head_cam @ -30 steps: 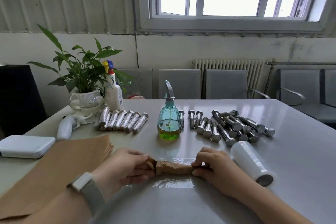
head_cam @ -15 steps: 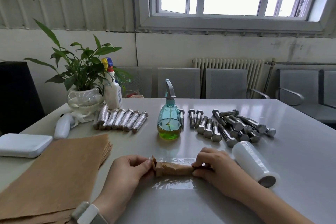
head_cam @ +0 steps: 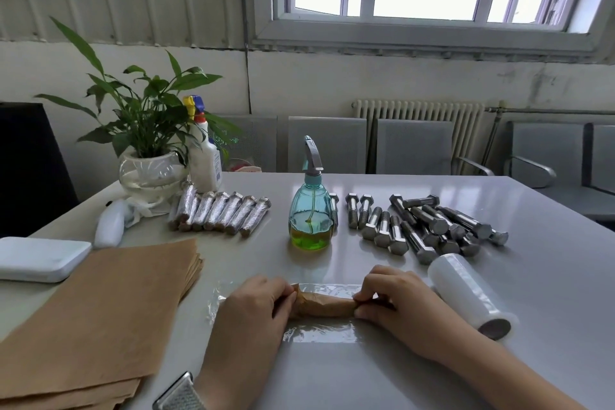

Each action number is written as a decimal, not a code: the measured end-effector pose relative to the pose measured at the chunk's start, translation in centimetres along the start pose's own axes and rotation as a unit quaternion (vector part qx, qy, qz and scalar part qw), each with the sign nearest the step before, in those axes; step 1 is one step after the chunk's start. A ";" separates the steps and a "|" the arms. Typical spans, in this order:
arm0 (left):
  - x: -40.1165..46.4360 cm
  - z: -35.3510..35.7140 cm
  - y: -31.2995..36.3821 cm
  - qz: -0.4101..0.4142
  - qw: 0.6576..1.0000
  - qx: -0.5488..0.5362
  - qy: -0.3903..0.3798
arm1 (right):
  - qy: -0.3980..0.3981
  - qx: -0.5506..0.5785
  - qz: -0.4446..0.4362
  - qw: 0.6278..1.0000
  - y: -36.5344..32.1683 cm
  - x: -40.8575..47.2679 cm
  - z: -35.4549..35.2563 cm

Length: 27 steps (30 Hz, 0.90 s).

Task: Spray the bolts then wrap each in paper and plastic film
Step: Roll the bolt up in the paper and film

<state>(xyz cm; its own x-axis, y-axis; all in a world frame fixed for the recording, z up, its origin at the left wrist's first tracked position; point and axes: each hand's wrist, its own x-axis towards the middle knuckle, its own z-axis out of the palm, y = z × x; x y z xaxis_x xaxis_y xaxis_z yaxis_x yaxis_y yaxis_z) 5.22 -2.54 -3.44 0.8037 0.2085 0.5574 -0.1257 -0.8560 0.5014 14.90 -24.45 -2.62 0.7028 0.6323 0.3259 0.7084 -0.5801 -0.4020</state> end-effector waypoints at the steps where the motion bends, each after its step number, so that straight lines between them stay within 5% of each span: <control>1: 0.0 0.0 -0.1 -0.001 1.000 -0.008 0.001 | 0.000 0.001 0.001 1.000 0.0 0.0 0.0; 12: 0.0 0.4 -0.4 -0.035 0.996 -0.074 0.021 | -0.003 0.000 0.014 1.000 -0.2 0.0 -0.1; 27: 1.2 0.1 -1.5 0.071 0.995 -0.026 -0.068 | -0.009 0.001 0.012 1.000 -0.2 0.0 -0.2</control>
<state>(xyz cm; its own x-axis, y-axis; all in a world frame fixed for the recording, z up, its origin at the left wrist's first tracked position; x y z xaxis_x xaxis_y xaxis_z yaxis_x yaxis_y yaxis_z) 6.43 -1.05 -3.60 0.8467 0.0182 0.5318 -0.2705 -0.8459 0.4597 14.77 -24.37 -2.38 0.7187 0.6273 0.2999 0.6907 -0.5944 -0.4119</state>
